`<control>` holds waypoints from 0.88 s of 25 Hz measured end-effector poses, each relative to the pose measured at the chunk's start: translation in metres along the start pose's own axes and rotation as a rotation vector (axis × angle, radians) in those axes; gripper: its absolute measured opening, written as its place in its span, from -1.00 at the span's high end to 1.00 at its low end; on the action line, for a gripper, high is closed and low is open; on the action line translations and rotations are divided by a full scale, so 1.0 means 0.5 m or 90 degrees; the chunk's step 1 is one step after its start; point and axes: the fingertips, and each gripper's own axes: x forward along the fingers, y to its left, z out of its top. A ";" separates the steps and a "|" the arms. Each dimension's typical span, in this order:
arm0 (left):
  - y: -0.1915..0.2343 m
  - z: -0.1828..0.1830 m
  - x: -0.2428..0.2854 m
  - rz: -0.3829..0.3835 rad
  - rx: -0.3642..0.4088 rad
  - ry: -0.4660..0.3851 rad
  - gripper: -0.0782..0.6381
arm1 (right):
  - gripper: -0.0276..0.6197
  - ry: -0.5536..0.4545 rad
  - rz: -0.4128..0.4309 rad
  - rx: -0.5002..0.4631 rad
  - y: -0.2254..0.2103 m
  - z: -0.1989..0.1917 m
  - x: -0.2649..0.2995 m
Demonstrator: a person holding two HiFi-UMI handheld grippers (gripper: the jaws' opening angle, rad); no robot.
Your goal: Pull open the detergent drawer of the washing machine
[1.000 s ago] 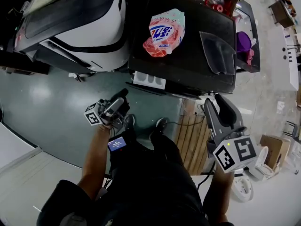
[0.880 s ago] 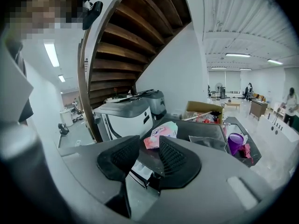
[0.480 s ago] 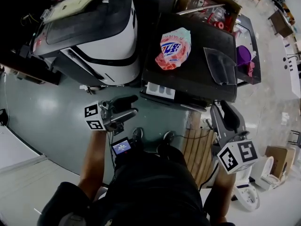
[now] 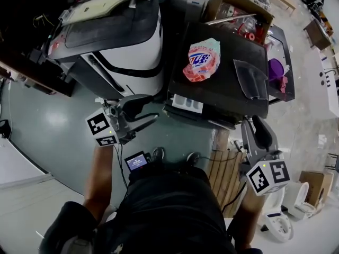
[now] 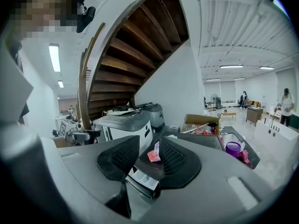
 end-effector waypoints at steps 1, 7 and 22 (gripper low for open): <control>0.002 0.009 -0.004 0.013 0.015 0.008 0.11 | 0.52 -0.005 -0.001 0.000 0.002 0.002 -0.002; 0.020 0.064 -0.031 0.106 0.096 0.030 0.11 | 0.52 -0.032 -0.007 -0.004 0.020 0.016 -0.011; 0.027 0.169 -0.103 0.284 0.285 0.066 0.11 | 0.52 -0.093 -0.065 -0.082 0.066 0.072 -0.048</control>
